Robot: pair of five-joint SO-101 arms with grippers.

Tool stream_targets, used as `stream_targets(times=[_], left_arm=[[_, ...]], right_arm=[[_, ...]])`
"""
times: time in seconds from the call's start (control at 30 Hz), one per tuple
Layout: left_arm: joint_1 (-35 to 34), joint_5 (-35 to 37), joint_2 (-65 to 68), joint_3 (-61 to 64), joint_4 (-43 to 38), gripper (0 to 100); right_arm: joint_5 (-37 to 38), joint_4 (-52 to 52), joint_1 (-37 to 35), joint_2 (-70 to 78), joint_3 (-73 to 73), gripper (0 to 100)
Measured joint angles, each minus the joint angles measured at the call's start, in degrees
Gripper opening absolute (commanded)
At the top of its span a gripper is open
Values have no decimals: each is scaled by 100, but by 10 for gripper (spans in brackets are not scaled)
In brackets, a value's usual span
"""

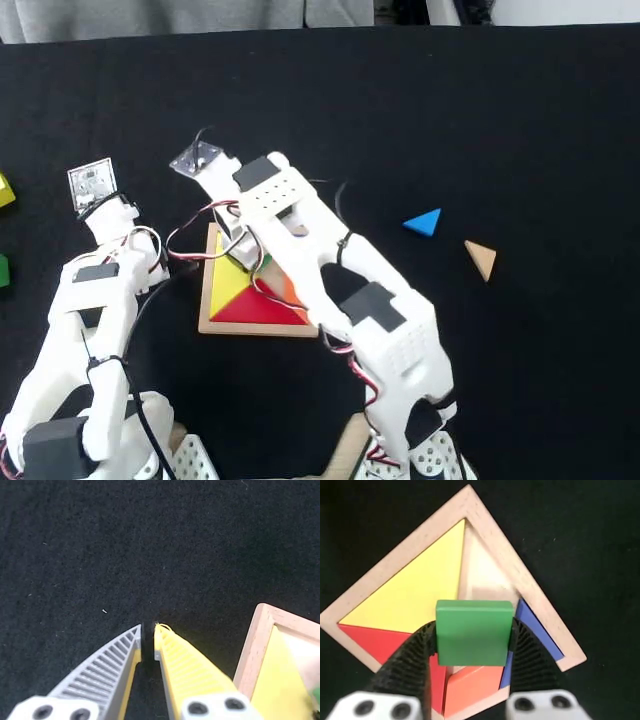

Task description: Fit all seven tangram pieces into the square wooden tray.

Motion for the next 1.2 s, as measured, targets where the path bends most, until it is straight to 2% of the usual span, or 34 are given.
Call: stream_targets(times=[0.4, 1.2], left_arm=[[0, 0, 0, 0, 0, 62], [0, 0, 0, 0, 0, 62]], right_arm=[[-369, 18, 0, 79, 0, 15], [-387, 105, 0, 79, 0, 20]])
